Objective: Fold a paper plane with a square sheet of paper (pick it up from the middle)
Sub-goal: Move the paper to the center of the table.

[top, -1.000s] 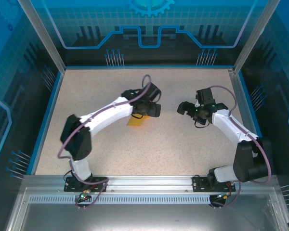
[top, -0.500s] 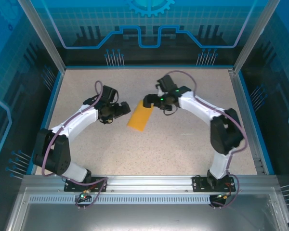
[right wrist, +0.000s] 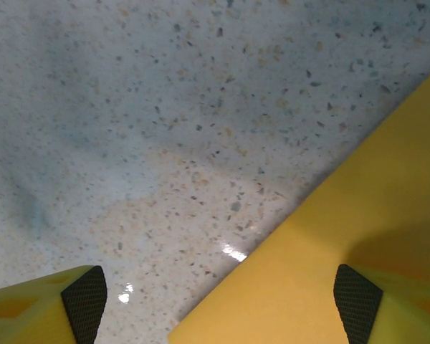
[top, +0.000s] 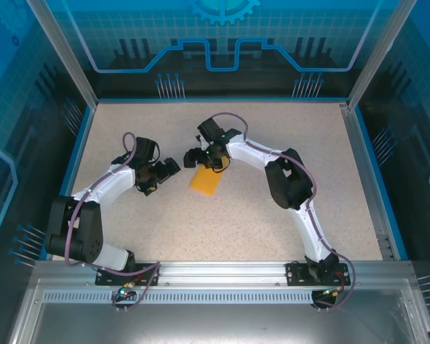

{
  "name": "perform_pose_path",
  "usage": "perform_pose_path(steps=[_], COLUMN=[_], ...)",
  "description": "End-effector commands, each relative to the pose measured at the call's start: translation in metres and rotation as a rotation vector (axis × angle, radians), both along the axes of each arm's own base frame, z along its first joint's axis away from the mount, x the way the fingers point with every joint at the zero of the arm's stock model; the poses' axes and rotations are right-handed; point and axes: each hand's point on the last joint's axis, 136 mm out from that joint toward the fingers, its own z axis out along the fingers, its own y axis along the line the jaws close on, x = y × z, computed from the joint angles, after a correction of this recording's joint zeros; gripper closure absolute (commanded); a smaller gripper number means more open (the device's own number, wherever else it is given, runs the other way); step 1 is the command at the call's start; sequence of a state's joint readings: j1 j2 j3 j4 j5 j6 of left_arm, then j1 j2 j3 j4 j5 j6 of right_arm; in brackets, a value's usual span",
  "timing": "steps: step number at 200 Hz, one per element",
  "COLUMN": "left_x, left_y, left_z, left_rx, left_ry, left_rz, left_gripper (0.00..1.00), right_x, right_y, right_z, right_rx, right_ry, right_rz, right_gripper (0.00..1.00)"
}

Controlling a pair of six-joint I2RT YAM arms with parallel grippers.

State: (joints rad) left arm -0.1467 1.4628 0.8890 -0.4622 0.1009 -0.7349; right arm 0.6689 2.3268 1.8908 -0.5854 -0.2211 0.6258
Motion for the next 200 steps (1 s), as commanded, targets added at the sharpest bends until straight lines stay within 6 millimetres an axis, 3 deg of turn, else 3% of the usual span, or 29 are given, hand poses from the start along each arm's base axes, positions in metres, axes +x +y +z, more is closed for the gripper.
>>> perform_pose_path(steps=[1, 25, 55, 60, 81, 107, 128, 149, 164, 200], left_x=[0.0, 0.001, 0.003, 0.003, 0.006, 0.011, 0.013, 0.015, 0.015, 0.022], left_y=[-0.003, -0.006, -0.011, -0.012, -0.019, -0.035, -0.056, -0.084, -0.109, -0.171], left_z=[0.007, 0.008, 0.011, 0.012, 0.016, 0.023, 0.03, 0.038, 0.042, 0.043], left_rx=[-0.04, -0.054, -0.078, -0.082, -0.12, -0.188, -0.241, -0.304, -0.36, -0.446], left_ry=[-0.025, -0.028, -0.039, -0.04, -0.059, -0.096, -0.127, -0.159, -0.178, -0.167], left_rz=[-0.001, -0.01, -0.022, -0.026, -0.049, -0.102, -0.173, -0.26, -0.334, -0.482], left_gripper=[0.02, 0.01, 0.02, 0.02, 0.02, 0.02, 0.06, 0.12, 0.18, 0.41], right_x=[-0.02, -0.038, -0.063, -0.066, -0.08, -0.087, -0.069, -0.05, -0.05, -0.072], right_y=[-0.007, -0.021, -0.055, -0.059, -0.079, -0.081, -0.077, -0.097, -0.12, -0.162], right_z=[-0.026, -0.037, -0.049, -0.038, -0.032, -0.002, 0.034, 0.062, 0.064, 0.051], right_rx=[-0.073, -0.128, -0.174, -0.161, -0.139, -0.059, 0.025, 0.13, 0.189, 0.143], right_ry=[0.069, 0.076, 0.1, 0.081, 0.074, 0.014, -0.052, -0.047, 0.004, 0.074], right_rz=[0.084, 0.223, 0.403, 0.429, 0.517, 0.564, 0.424, 0.154, -0.035, -0.268], right_gripper=[0.14, 0.14, 0.15, 0.14, 0.15, 0.16, 0.16, 0.16, 0.17, 0.18])
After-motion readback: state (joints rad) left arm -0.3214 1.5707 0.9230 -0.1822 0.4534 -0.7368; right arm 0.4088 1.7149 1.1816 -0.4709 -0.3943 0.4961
